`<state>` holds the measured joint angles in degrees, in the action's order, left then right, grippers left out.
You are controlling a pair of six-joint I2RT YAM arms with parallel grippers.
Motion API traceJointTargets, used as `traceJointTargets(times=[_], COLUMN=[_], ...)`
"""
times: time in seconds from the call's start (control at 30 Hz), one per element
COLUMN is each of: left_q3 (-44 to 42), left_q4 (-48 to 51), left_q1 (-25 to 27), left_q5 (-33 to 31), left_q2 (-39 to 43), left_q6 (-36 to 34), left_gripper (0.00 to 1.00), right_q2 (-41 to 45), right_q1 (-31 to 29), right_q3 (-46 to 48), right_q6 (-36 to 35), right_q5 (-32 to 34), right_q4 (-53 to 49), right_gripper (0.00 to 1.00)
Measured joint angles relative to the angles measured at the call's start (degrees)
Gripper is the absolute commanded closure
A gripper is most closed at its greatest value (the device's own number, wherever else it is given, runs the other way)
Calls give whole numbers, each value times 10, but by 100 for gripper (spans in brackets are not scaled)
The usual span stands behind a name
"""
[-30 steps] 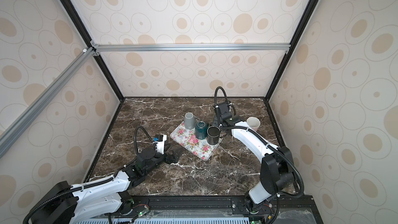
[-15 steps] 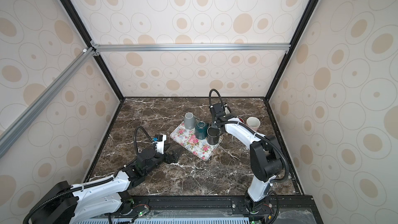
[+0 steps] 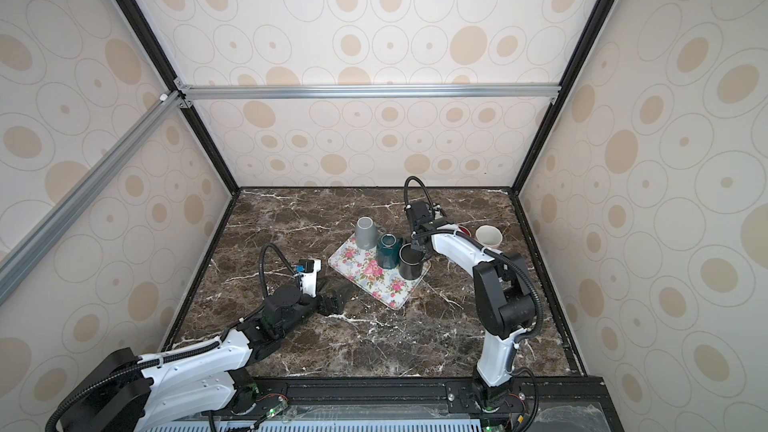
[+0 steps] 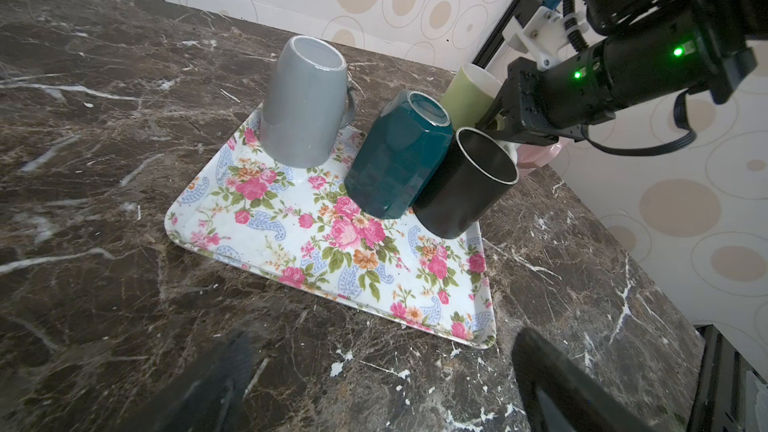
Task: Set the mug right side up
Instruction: 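Set the green mug upright beside the red-lined mug with the right gripper, then open the right gripper and lift off while the left arm draws back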
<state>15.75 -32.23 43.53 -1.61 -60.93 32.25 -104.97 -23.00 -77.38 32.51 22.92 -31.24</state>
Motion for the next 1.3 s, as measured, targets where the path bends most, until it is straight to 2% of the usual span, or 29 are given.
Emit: traceJointTargets(times=[0.23, 0.27, 0.3, 0.33, 0.4, 0.47, 0.63, 0.77, 0.87, 1.0, 1.1, 1.2, 1.3], left_q3=[0, 0, 0, 0, 0, 0, 0, 5, 31, 101, 146, 155, 157], left_q4=[0, 0, 0, 0, 0, 0, 2, 21, 62, 132, 161, 169, 186], left_q1=[0, 0, 0, 0, 0, 0, 0, 0, 0, -9, -32, -85, -136], left_q5=[-2, -3, -3, -3, -5, -5, -14, -40, -78, -129, -141, -122, -96], left_q2=[0, 0, 0, 0, 0, -1, -16, -22, -30, -61, -90, -105, -119], left_q6=[0, 0, 0, -1, -1, -2, -4, -4, 0, 13, 27, 50, 75], left_gripper=[2, 2, 2, 2, 2, 2, 2, 2, 2, 2, 2, 2, 2], right_q2=[-9, -9, -10, -10, -9, -9, 10, 67, 139, 259, 346, 427, 478], right_q1=[11, 12, 14, 15, 16, 18, 19, 19, 19, 19, 18, 16, 1], right_q3=[-4, -4, -4, -4, -4, -4, -2, 12, 50, 150, 246, 344, 394], right_q6=[17, 17, 17, 19, 17, 16, 5, 4, 6, 17, 30, 37, 35], right_q5=[-19, -23, -27, -30, -30, -30, -36, -41, -46, -68, -108, -174, -228], right_q4=[-7, -7, -7, -7, -3, 1, 4, 5, 11, 35, 58, 91, 94], right_gripper=[98, 87, 70, 56, 41, 33, 30, 30, 30, 30, 30, 27, 24])
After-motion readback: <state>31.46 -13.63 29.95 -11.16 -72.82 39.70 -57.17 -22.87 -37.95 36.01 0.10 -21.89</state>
